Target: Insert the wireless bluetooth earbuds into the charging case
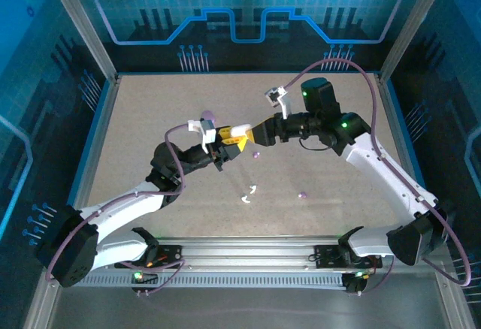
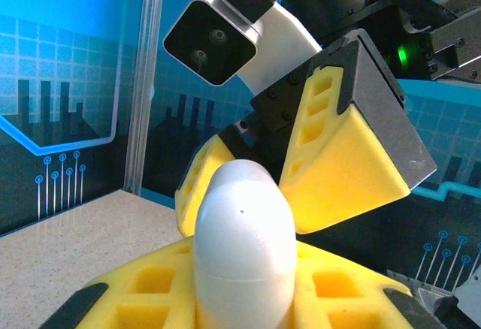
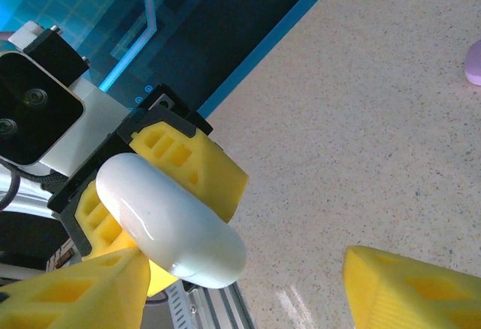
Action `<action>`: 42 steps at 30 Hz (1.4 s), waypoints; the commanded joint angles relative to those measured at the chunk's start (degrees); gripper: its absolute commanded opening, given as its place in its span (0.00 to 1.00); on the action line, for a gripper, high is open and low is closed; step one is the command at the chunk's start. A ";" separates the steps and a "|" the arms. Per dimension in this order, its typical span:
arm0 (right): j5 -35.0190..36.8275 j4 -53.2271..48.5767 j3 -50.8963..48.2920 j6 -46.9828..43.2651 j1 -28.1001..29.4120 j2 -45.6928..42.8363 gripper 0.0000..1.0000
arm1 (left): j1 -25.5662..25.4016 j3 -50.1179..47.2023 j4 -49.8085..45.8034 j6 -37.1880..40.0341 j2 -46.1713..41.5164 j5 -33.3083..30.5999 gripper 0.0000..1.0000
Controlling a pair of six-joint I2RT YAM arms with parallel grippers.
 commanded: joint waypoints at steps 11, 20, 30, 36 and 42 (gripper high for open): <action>2.27 1.64 4.08 4.05 0.03 2.42 0.68 | -0.87 -1.26 3.55 1.71 -0.91 3.85 0.21; 0.26 1.89 6.05 5.26 0.01 2.21 0.69 | -0.82 -2.39 2.19 2.47 -2.04 0.83 0.21; 18.26 -0.06 -0.50 7.03 -4.19 -10.13 0.77 | -0.85 -5.94 -3.18 6.29 -8.06 -8.85 0.21; 24.04 -13.88 -5.68 14.91 -9.11 -3.71 0.58 | -0.81 -6.89 -8.21 7.04 -13.99 -9.96 0.21; 30.92 -19.07 -10.09 22.44 -3.77 6.21 0.54 | -0.83 -6.98 -12.76 7.44 -19.37 -10.71 0.21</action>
